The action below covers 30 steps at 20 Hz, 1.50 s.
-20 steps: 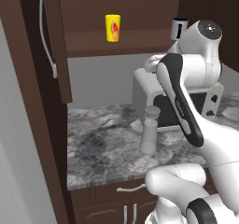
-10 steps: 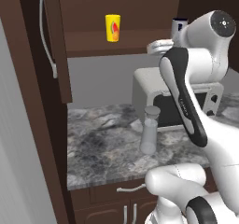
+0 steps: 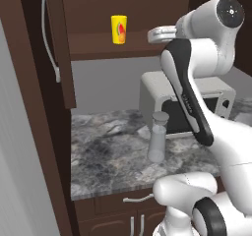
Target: There is a tray on the dining counter. Grab the cup, mug, and pitcher and place them on the tray. The pitcher may be placed next to the tray if it cannot fit the tray.
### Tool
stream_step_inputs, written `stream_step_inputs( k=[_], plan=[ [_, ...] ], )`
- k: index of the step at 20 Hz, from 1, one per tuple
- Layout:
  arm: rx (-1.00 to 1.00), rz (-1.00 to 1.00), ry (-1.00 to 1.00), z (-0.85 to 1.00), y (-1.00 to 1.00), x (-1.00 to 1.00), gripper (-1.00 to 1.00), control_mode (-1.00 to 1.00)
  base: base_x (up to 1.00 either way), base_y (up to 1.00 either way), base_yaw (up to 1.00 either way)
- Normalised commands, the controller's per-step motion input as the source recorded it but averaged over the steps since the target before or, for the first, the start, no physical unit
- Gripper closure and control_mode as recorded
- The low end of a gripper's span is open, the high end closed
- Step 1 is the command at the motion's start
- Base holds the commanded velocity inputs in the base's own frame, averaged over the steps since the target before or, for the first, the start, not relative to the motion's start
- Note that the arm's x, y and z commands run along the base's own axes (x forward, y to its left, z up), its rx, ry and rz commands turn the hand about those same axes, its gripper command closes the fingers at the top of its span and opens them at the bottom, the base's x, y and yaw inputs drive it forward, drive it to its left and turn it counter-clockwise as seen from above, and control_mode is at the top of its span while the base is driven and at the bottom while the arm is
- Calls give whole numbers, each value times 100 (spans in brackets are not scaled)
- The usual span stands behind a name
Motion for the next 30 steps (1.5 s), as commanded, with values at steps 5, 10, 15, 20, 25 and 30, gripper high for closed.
stream_step_inputs(
  k=[5, 10, 15, 20, 25, 30],
  plan=[
    [0, 0, 0, 38, 14, 26, -100, -100, 0, 0, 0],
    [0, 1, 0, 15, 4, 12, -100, -100, 0, 0, 0],
    [0, 0, 0, -2, 34, 16, -100, -100, 0, 0, 0],
    [0, 0, 0, -2, 40, 21, -100, -100, 0, 0, 0],
    [0, 0, 0, -11, 21, 26, -100, -100, 0, 0, 0],
    [0, 0, 0, -19, 13, 40, -100, -100, 0, 0, 0]
  ],
)
